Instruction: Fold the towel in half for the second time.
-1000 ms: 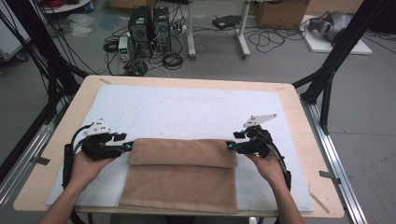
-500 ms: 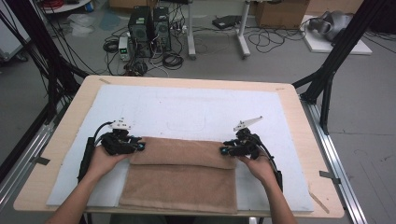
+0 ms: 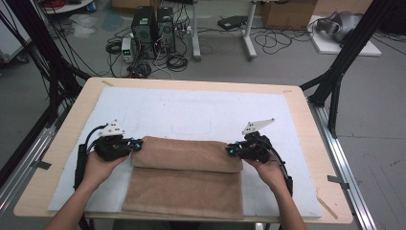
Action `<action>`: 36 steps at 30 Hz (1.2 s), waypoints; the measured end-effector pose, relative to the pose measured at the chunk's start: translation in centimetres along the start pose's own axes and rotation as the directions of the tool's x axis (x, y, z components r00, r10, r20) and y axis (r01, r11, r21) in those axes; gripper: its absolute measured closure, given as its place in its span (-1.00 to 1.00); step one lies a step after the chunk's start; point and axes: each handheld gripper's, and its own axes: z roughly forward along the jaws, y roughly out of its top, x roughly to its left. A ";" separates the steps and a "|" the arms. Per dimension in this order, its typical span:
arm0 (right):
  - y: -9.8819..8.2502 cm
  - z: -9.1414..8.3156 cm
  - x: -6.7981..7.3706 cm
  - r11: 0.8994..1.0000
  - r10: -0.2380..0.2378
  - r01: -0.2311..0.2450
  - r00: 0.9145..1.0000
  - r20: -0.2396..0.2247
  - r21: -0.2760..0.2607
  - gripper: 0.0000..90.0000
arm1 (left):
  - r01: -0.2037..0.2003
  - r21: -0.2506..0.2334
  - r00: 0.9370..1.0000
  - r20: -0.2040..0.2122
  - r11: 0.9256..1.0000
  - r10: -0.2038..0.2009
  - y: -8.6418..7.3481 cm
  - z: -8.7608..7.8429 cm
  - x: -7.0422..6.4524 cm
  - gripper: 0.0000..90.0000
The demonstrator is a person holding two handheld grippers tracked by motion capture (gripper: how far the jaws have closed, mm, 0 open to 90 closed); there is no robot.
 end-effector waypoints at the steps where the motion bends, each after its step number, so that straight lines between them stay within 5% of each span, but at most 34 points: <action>1: 0.2 -0.5 0.5 1.000 -0.016 0.016 1.000 0.003 -0.011 0.75 | -0.008 -0.012 1.000 0.000 1.000 0.008 0.0 -0.6 -0.4 0.91; 8: -0.6 -3.8 5.2 0.991 -0.128 0.128 0.992 0.005 -0.042 0.64 | -0.062 -0.062 0.996 0.063 0.996 0.066 -2.3 -5.0 -3.8 0.87; 10: -1.4 -4.9 6.7 0.986 -0.159 0.159 0.987 -0.010 -0.052 0.55 | -0.071 -0.077 0.994 0.072 0.994 0.077 -2.9 -6.1 -4.5 0.65; 14: -1.7 -6.0 7.3 0.984 -0.156 0.155 0.988 -0.004 -0.083 0.36 | -0.080 -0.095 0.995 0.054 0.992 0.085 -2.4 -7.2 -4.7 0.43; 18: -1.6 -4.5 5.7 0.990 -0.124 0.123 0.992 -0.004 -0.063 0.25 | -0.111 -0.065 0.993 0.034 0.992 0.113 -1.5 -5.5 -4.2 0.35; 23: -2.2 -1.3 4.2 0.997 -0.070 0.069 0.997 -0.044 -0.015 0.10 | -0.054 -0.016 0.997 0.048 0.998 0.055 -1.5 -1.8 -2.8 0.13; 28: -2.7 0.4 3.7 0.999 -0.039 0.041 0.995 -0.090 0.015 0.15 | -0.022 0.085 0.997 0.079 0.996 0.016 -1.7 0.8 -1.8 0.10; 33: -3.2 1.6 3.9 0.995 -0.057 0.068 0.987 -0.148 0.068 0.66 | -0.054 0.133 0.991 0.127 0.990 0.037 -2.3 1.7 -2.0 0.79; 36: -3.0 1.5 4.1 0.994 -0.079 0.090 0.984 -0.162 0.065 0.80 | -0.053 0.099 0.991 0.125 0.994 0.041 -2.2 0.8 -2.2 0.89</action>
